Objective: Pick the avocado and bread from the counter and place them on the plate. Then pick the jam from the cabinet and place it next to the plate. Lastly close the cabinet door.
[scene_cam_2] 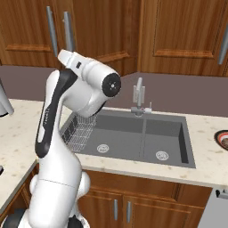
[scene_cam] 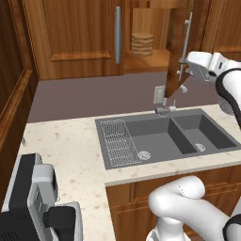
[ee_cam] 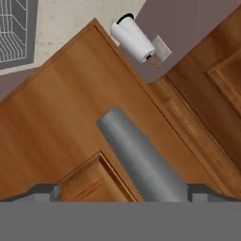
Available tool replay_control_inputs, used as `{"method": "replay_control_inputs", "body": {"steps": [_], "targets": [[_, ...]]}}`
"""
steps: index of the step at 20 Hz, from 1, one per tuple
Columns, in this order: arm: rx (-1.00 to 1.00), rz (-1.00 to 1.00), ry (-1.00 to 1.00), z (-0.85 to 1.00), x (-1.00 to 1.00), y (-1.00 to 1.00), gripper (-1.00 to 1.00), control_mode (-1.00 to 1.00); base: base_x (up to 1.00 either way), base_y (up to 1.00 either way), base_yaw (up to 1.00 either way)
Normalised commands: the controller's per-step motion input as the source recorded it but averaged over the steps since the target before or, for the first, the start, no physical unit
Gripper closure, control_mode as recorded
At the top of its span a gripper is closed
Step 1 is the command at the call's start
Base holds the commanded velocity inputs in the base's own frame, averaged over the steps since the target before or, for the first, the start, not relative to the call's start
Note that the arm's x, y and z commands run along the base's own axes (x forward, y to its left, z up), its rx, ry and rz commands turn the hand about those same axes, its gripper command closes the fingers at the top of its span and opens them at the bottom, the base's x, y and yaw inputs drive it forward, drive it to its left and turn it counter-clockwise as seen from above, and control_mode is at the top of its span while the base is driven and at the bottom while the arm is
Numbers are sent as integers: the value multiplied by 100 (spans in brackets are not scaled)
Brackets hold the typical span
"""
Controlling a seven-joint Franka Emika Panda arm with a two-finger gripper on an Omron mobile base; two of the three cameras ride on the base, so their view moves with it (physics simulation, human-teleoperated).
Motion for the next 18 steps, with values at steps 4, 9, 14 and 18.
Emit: {"method": "replay_control_inputs", "body": {"steps": [4,9,14,18], "targets": [[-20,-7,0,0,61,6,-100,-100,0,0,0],[-14,-13,0,0,58,0,-100,-100,0,0,0],[-10,-16,0,0,64,0,-100,-100,0,0,0],[-8,-17,0,0,70,0,-100,-100,0,0,0]]}}
